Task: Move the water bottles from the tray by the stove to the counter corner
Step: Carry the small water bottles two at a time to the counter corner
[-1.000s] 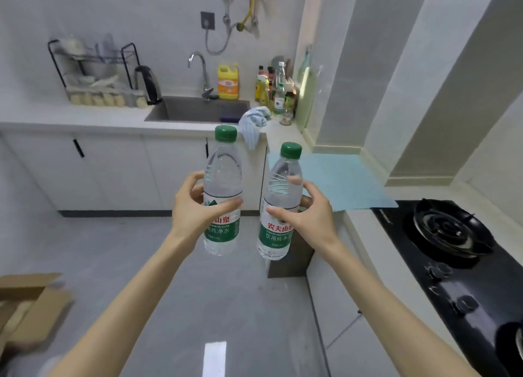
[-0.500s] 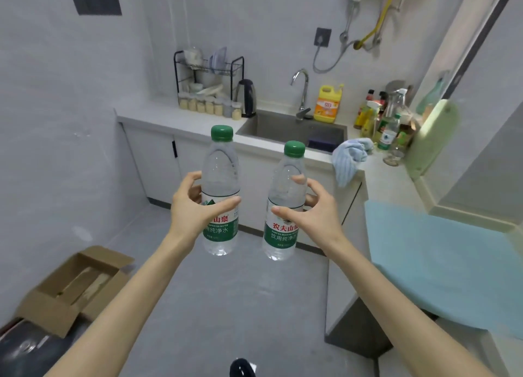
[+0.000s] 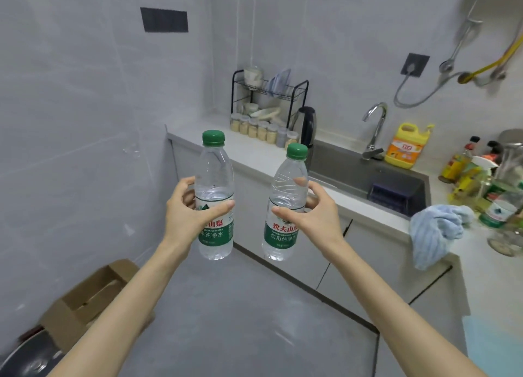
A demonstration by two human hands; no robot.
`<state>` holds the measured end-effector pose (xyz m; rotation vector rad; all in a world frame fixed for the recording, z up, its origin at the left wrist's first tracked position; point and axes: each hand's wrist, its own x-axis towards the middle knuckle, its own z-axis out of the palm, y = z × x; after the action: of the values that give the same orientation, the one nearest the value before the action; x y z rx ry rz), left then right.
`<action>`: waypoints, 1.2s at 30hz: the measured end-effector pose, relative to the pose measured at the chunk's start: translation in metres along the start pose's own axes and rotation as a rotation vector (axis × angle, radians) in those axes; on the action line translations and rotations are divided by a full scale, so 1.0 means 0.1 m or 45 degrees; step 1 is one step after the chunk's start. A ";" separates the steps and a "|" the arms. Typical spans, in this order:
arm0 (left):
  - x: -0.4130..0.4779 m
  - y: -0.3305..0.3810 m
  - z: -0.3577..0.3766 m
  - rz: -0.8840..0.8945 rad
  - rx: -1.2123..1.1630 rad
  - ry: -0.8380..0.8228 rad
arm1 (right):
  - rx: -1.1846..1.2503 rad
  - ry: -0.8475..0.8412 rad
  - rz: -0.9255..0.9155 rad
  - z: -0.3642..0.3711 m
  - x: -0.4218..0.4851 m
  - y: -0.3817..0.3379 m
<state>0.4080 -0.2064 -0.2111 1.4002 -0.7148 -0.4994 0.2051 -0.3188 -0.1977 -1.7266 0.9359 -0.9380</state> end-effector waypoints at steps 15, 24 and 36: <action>3.04 -0.62 -0.32 -0.017 0.031 0.058 | -0.026 -0.083 -0.013 1.62 2.89 0.33; 4.66 -0.99 -0.40 -0.063 0.077 0.041 | 0.019 -0.097 0.063 2.35 4.37 0.59; 6.77 -1.76 -0.11 -0.213 0.111 0.035 | 0.025 -0.158 0.117 3.16 6.53 1.25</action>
<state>0.9055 -0.6939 -0.2803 1.5537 -0.6059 -0.5847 0.7371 -0.8204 -0.2834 -1.6901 0.9134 -0.7689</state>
